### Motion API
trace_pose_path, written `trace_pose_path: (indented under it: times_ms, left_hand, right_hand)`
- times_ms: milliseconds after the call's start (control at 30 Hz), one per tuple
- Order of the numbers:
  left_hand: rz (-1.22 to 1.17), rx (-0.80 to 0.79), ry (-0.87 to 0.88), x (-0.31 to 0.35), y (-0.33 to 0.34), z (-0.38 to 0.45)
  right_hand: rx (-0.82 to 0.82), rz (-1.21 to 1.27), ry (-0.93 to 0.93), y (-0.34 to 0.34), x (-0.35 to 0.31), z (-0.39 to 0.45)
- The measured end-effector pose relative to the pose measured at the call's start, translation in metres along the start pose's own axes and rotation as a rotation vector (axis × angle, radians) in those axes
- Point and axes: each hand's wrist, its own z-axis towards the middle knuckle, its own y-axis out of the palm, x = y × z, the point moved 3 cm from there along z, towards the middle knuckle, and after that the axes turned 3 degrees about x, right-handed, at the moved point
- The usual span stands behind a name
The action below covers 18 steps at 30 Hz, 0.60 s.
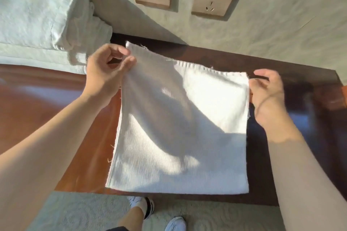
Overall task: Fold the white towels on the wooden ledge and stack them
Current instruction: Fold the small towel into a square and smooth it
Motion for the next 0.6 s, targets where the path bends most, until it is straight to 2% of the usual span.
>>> trace_pose_path:
  times_ms: [100,267,367,467,533,600]
  left_hand:
    - [0.031,0.054,-0.023,-0.007,0.008,0.017]
    - [0.336,0.018,-0.195,-0.056,0.016,0.017]
    - [0.469,0.007,-0.106,-0.059,0.015,0.005]
    - [0.615,0.0,0.125,-0.041,0.026,-0.03]
    - [0.647,-0.185,0.173,-0.026,0.048,-0.074]
    - [0.717,-0.376,0.221,-0.024,0.068,-0.119]
  right_hand:
    - [0.059,-0.013,-0.023,0.008,-0.011,0.015]
    - [0.01,-0.163,0.04,0.04,0.017,0.016]
    - [-0.01,-0.274,0.001,0.043,0.015,0.003]
    - [0.007,-0.503,-0.29,0.044,-0.002,-0.042]
    - [-0.086,-0.622,-0.51,0.056,-0.003,-0.09]
    - [-0.274,-0.829,-0.581,0.07,0.016,-0.128]
